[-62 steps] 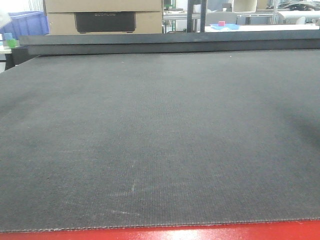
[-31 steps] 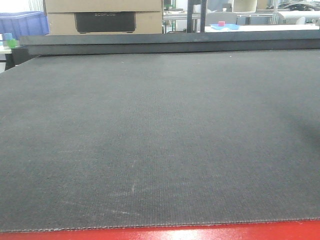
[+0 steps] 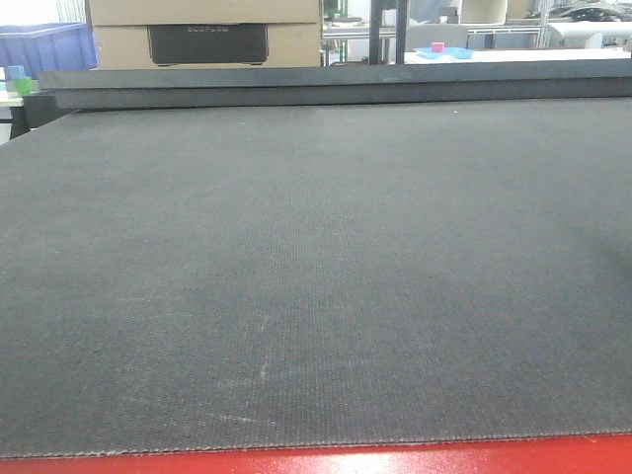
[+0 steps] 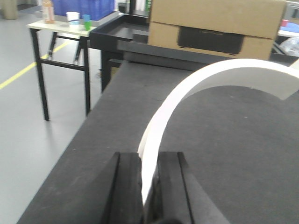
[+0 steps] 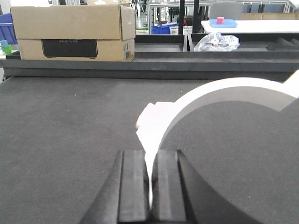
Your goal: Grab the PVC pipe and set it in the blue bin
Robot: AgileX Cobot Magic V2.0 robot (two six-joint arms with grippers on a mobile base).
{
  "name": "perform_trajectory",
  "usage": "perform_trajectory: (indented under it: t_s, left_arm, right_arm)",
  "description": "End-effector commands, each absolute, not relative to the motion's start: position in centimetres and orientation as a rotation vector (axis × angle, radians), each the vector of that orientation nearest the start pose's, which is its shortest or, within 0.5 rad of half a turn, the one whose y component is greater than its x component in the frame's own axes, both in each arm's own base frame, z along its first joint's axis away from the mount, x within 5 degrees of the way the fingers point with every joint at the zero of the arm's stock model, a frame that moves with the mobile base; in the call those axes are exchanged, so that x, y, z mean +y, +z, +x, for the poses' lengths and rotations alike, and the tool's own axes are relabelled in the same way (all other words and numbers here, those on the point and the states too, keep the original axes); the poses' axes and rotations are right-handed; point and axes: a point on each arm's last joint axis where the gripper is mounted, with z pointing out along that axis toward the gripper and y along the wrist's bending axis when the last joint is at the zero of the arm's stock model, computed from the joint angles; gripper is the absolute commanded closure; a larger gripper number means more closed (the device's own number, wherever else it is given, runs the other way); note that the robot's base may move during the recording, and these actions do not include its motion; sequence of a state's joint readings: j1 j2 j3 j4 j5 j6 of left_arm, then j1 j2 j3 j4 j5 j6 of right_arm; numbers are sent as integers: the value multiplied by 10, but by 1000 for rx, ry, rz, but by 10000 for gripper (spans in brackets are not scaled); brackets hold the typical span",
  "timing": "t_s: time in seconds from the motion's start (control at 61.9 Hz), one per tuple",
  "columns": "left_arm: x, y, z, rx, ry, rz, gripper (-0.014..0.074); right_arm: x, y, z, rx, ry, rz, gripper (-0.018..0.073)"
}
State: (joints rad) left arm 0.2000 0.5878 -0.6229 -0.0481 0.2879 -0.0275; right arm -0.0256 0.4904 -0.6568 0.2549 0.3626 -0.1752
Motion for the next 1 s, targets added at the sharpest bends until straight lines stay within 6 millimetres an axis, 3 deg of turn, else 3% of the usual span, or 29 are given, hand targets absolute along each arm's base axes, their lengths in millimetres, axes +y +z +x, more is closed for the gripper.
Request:
perform_trajectory:
  t_s: [0.0,0.307,0.469,0.986]
  left_arm:
    - [23,353,113,1678,90,-234,707]
    - [21,349,105,1730,92,-235,707]
    - [20,349,102,1728,92,-234,707]
    - [20,349,101,1730,70,-246,707]
  right_arm:
    - [4,370,91,1618,69,-4,720]
    - [3,350,76,1616,49,13,720]
    - [3,351,66,1572,43,10,720]
    - [3,350,66,1586,43,6,720]
